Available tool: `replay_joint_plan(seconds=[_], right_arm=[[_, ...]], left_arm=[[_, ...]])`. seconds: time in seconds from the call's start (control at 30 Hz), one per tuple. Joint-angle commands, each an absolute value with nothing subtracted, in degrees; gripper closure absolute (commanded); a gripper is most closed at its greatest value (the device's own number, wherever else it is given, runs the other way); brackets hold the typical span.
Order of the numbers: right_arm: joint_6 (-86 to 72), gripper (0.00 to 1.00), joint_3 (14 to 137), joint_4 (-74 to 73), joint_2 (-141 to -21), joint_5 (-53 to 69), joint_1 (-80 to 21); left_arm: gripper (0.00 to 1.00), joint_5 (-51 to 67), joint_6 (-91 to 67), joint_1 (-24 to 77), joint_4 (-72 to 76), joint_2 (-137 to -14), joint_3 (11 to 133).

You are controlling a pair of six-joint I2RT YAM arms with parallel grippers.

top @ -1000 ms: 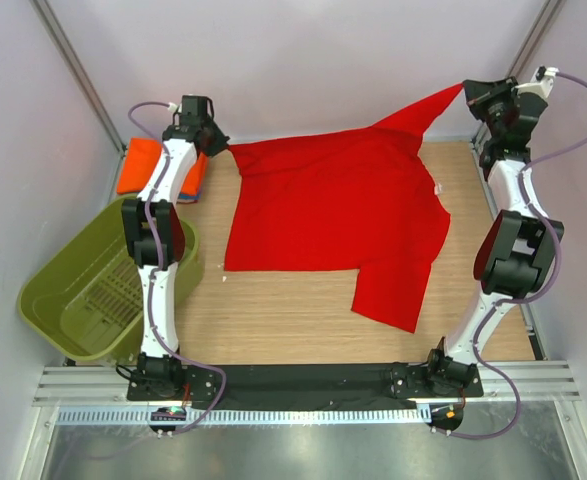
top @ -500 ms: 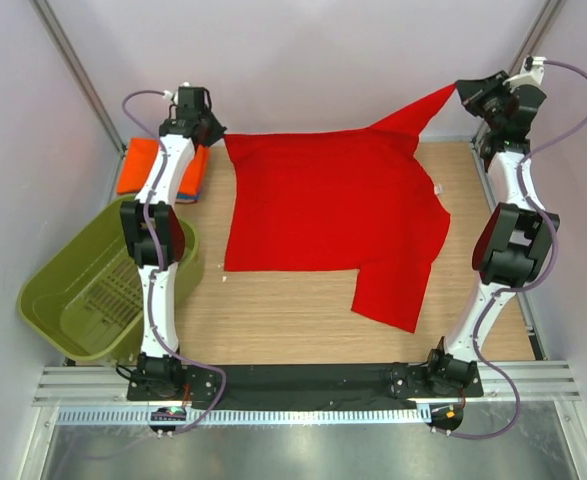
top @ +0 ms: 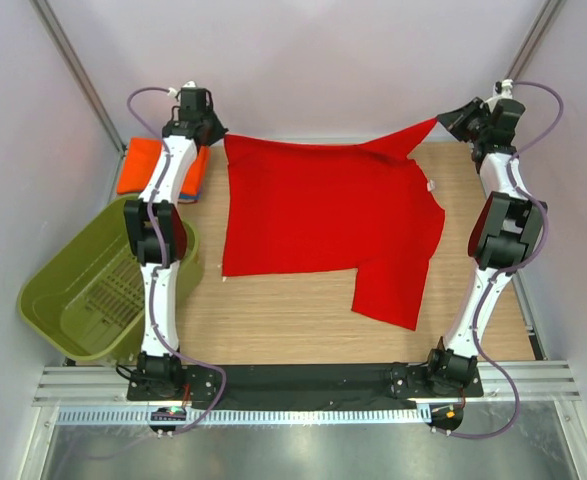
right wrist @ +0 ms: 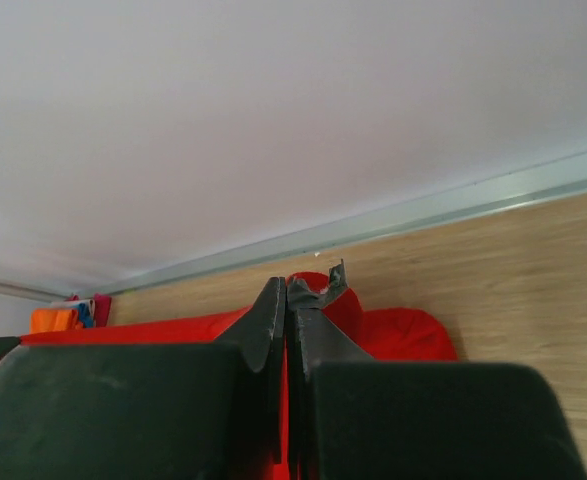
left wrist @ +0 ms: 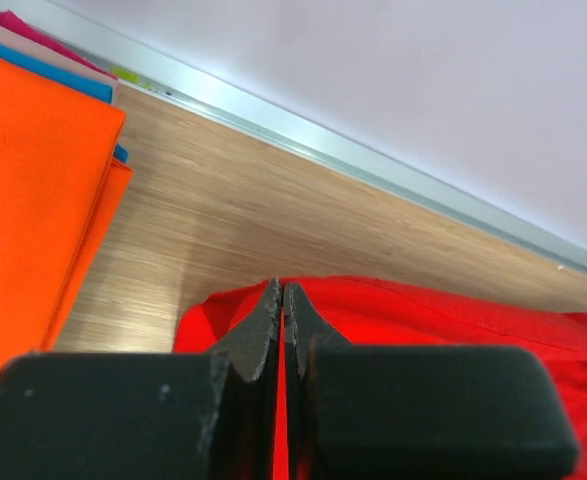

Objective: Fold and stack the t-shirts
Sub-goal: Fold the tshirt

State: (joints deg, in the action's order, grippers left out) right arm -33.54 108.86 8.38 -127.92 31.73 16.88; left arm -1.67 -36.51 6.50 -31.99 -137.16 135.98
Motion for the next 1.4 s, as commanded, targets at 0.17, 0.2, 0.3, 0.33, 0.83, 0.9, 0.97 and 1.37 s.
replay_joint_plan(seconds=[0.17,0.2,0.3,0.33,0.83,0.9,0.97,1.37], right_arm=[[-31.3,0.99,108.6,1.3,-124.4,31.1,17.5],[-30.9,0.99,108.1,0.5,-124.0,30.9,17.6],[-30.4,0.99,106.4,-2.4,-122.7,30.8,18.0],[-29.7,0.99,105.9,-3.7,-122.1,30.8,18.1],[-26.8,0.99,100.6,-12.0,-119.5,28.7,19.9],[-26.9,0.99,100.8,-12.7,-119.5,28.7,20.0],[-27.2,0.99,101.2,-13.9,-119.7,28.6,20.0],[-29.4,0.99,102.1,-18.1,-117.4,29.9,20.6]], left_arm=[[1.00,-1.1,-31.1,5.8,-31.2,-135.3,133.2],[1.00,-1.2,-30.6,5.7,-31.7,-134.9,132.9],[1.00,-1.2,-28.8,5.5,-33.8,-134.2,132.3],[1.00,-1.0,-28.1,5.6,-34.2,-134.3,132.2],[1.00,1.1,-24.4,5.5,-39.8,-136.3,130.5],[1.00,0.4,-23.9,5.5,-40.1,-136.3,130.2],[1.00,-1.6,-23.6,5.5,-40.7,-136.3,130.4],[1.00,-1.8,-21.8,5.6,-41.6,-135.2,129.0]])
